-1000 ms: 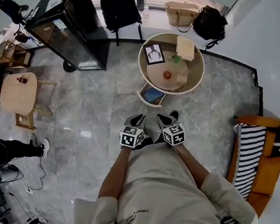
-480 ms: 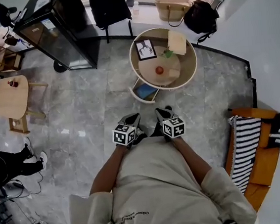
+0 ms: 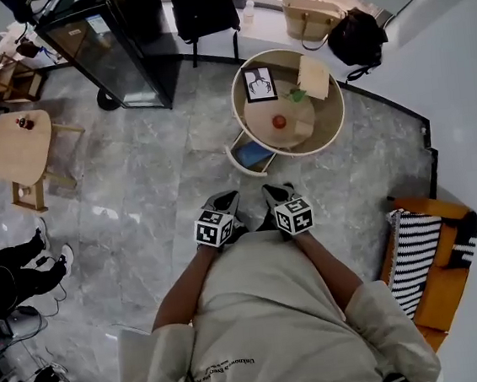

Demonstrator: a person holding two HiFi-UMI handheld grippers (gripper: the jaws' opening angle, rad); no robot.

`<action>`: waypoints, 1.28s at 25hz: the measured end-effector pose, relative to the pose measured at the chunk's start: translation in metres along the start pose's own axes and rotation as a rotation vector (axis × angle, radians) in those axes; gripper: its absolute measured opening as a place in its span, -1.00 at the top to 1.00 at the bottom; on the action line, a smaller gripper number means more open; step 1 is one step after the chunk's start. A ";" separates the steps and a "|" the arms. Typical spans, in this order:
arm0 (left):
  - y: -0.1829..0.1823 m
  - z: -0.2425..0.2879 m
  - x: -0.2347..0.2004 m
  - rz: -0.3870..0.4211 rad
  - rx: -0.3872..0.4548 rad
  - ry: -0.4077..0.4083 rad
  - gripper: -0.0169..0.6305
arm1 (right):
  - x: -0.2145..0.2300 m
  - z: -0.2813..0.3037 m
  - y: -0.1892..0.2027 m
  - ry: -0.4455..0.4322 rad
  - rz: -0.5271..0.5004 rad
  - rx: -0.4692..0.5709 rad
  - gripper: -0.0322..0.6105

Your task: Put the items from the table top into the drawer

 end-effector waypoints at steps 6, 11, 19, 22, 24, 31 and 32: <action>0.003 -0.005 -0.014 -0.003 0.019 -0.047 0.88 | 0.000 0.003 -0.001 0.008 -0.016 -0.015 0.79; 0.005 -0.012 -0.026 -0.059 0.045 -0.043 0.88 | 0.001 0.006 -0.004 0.003 0.003 -0.025 0.80; 0.004 -0.013 -0.038 -0.097 0.049 -0.038 0.88 | 0.003 0.017 -0.008 -0.004 0.025 -0.045 0.80; 0.003 -0.012 -0.040 -0.110 0.053 -0.043 0.88 | 0.005 0.018 -0.011 -0.005 0.032 -0.045 0.79; 0.002 -0.012 -0.040 -0.112 0.057 -0.046 0.88 | 0.005 0.020 -0.011 -0.008 0.030 -0.047 0.80; 0.005 -0.011 -0.037 -0.113 0.051 -0.051 0.88 | 0.007 0.019 -0.009 -0.021 0.030 -0.059 0.80; 0.005 -0.010 -0.036 -0.113 0.050 -0.052 0.88 | 0.008 0.018 -0.009 -0.021 0.034 -0.057 0.80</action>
Point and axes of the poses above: the fingertips, and each gripper's own axes: z forward along the fingers, x to its right, y out of its underside, the point moved 10 cm from there along -z, backward along the fingers, and after that the axes turned 9 degrees about y, right-handed, at the moved point
